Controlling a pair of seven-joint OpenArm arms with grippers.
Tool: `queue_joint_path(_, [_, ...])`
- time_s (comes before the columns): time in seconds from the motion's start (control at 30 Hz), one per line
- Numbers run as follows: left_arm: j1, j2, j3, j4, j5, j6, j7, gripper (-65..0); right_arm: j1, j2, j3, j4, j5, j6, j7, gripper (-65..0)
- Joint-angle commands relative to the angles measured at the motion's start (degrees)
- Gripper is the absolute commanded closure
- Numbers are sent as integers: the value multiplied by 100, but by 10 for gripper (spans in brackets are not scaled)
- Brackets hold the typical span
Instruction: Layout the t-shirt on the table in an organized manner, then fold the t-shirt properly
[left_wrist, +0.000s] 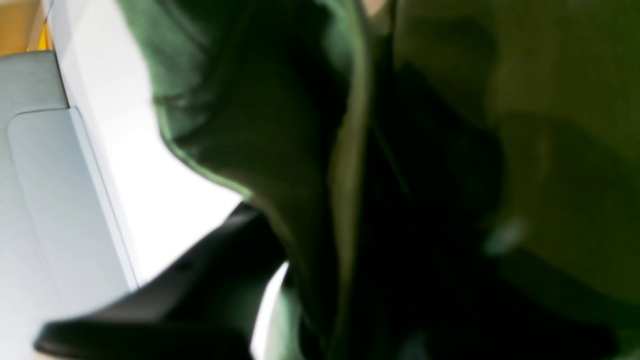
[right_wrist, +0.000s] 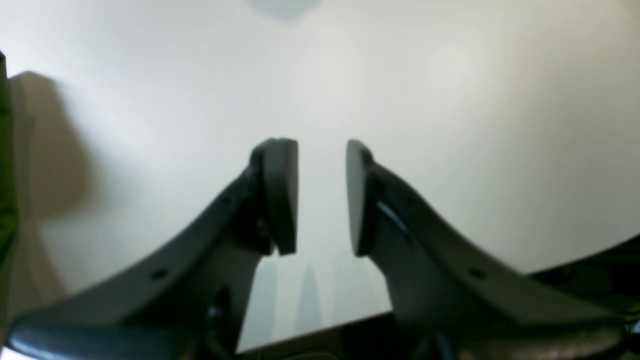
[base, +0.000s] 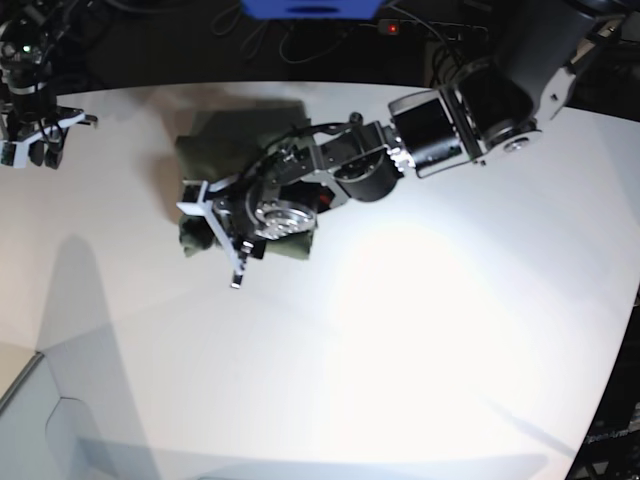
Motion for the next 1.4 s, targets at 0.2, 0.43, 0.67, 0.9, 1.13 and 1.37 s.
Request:
queue_joint_path(0.2, [-216, 22, -74, 185, 47, 65, -35, -356, 18, 54, 8, 103, 79, 23, 163, -174])
queue_joint_path(0.43, [-287, 4, -566, 651, 56, 30, -35, -355, 35, 54, 8, 103, 79, 23, 163, -174])
queue_joint_path(0.67, [-287, 4, -742, 721, 557, 30, -35, -355, 53, 54, -1, 103, 79, 23, 163, -174])
queue_joint_path(0.9, [-287, -5, -751, 704, 557, 21, -35, -354, 62, 54, -1, 94, 79, 23, 163, -174])
queue_joint_path(1.13, [-251, -154, -1551, 1038, 539, 21, 212, -353, 62, 54, -1, 85, 79, 23, 163, -174])
queue_joint_path(1.37, [496, -303, -4012, 1891, 530, 21, 212, -317, 70, 54, -1, 94, 88, 23, 163, -117])
